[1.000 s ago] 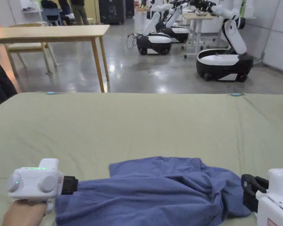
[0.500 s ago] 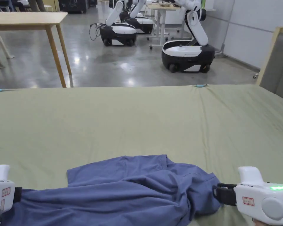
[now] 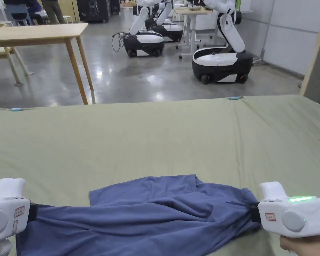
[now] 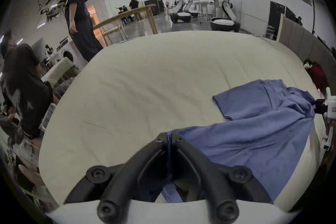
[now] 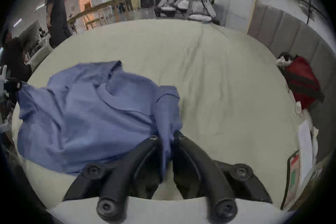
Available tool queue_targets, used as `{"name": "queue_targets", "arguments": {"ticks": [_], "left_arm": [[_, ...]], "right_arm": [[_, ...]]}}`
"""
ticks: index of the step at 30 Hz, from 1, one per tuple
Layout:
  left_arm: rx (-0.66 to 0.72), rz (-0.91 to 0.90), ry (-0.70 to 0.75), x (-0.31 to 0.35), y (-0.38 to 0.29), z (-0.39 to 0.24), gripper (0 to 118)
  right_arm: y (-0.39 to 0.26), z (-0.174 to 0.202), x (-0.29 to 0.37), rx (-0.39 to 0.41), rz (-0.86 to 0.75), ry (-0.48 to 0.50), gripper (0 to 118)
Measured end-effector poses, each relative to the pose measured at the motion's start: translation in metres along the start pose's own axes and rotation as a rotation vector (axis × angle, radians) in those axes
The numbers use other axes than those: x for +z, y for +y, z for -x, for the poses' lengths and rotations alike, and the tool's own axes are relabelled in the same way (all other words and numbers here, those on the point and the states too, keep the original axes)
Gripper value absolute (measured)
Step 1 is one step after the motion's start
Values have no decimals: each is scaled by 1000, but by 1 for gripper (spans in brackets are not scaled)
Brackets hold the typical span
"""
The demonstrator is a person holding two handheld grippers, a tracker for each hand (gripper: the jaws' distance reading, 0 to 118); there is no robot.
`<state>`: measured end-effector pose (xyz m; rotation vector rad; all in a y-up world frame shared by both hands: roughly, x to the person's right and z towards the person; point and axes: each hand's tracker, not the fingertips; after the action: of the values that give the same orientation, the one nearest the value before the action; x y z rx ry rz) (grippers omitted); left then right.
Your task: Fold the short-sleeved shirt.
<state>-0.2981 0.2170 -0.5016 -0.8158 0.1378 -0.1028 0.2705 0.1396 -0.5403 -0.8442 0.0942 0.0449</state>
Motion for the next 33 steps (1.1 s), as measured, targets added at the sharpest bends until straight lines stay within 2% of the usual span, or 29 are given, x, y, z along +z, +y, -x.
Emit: {"name": "queue_targets", "arguments": {"ticks": [5,8,11,16,20,25,28,33], "left_arm": [[11,-91,-4,49,16,16,0],[-20,-158,34,80,39,27,0],[13,-221,21,107,69,40,0],[34,-352,46,153,125,56,0],[135,-447,10,179,172,72,0],[219,-545,-55,200,236,80,0],[218,-581,-33,203,266,75,0],[189,-540,-13,165,285,66,0]], "right_arm": [[31,-1,63,-46,-132,49,11],[63,7,108,6,-223,55,11],[99,18,153,42,-327,24,11],[166,16,217,49,-499,-19,11],[217,5,265,-14,-623,-95,11],[278,-13,306,-59,-769,-146,11],[301,-11,321,-56,-797,-149,11],[305,-10,293,-39,-777,-156,11]]}}
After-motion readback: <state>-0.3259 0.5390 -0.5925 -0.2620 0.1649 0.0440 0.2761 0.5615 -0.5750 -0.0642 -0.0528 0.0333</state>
